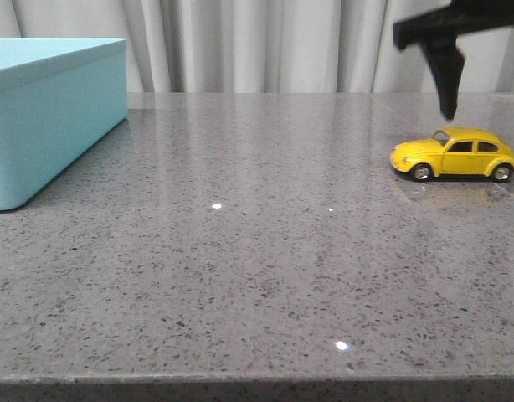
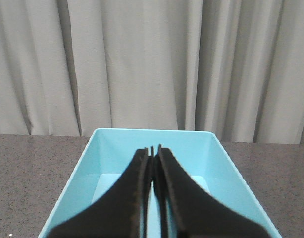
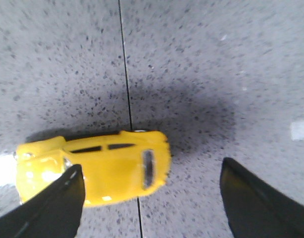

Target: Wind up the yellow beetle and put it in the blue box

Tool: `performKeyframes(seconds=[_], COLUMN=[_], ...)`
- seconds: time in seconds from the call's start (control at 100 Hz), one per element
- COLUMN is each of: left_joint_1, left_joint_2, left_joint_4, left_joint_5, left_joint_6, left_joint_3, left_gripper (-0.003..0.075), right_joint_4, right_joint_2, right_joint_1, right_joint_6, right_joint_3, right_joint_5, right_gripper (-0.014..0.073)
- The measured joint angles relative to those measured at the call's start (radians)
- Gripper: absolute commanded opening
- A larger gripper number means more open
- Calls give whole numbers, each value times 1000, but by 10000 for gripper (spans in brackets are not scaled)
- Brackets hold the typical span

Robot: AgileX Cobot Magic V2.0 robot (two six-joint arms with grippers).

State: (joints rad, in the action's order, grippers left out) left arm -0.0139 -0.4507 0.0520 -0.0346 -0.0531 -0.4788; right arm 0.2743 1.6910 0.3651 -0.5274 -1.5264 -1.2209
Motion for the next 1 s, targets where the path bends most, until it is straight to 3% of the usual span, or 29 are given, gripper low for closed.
performKeyframes(seconds=[0.48,1.0], left_joint_1=[0,-6], left_joint_2=[-2,-94], left_joint_4=[0,0], left_joint_5=[0,-21], left_joint_6=[0,0], left_joint_3=[0,-30], left_gripper=[-19,-12], right_joint_4=[-18,-22], right_joint_2=[-317,-351], right_joint_1=[22,41], right_joint_6=[24,28], right_joint_3=[-12,-12], right_joint_5=[18,44], right_gripper=[562,562])
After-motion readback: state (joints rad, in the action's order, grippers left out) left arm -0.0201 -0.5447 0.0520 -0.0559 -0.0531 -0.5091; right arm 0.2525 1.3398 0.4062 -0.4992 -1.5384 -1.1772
